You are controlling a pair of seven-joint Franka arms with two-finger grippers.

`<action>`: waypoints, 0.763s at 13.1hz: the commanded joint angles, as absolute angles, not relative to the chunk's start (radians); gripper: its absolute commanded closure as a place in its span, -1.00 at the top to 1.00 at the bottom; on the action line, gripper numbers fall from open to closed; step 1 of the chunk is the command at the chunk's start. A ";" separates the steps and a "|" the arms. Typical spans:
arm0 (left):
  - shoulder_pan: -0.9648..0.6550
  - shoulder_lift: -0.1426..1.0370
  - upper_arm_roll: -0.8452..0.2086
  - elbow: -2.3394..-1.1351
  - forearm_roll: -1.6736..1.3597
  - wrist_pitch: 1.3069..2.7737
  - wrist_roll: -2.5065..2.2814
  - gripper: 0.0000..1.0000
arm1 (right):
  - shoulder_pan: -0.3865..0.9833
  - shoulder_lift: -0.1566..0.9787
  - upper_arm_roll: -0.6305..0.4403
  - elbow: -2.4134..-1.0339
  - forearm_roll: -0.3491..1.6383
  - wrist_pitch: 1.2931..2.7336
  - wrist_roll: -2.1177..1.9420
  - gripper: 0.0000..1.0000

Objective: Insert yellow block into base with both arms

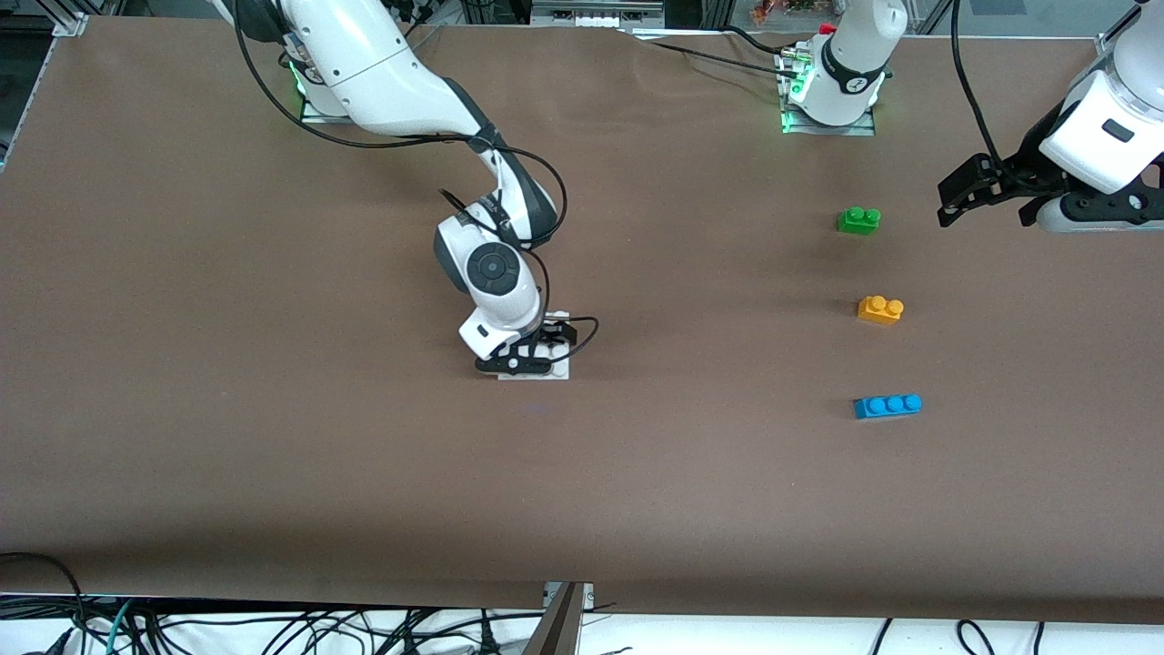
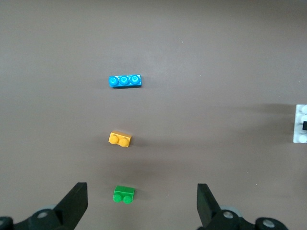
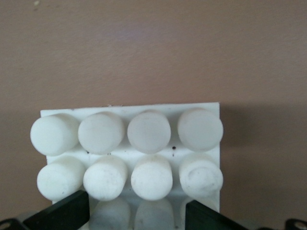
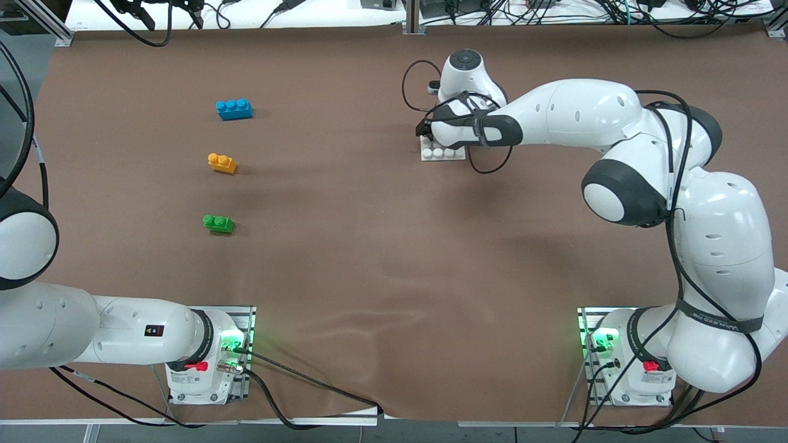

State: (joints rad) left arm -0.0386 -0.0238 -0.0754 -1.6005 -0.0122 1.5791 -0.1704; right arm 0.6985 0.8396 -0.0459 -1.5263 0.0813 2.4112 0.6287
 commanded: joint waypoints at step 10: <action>-0.043 -0.029 -0.080 -1.597 0.011 1.577 -0.166 1.00 | 0.776 0.916 -0.041 -1.447 0.103 2.437 0.747 1.00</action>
State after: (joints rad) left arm -0.0388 -0.0238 -0.0784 -1.6005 -0.0122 1.5791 -0.1704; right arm 0.7671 0.8623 -0.0439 -1.4887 0.0843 2.4184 0.7043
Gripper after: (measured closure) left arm 0.000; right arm 0.000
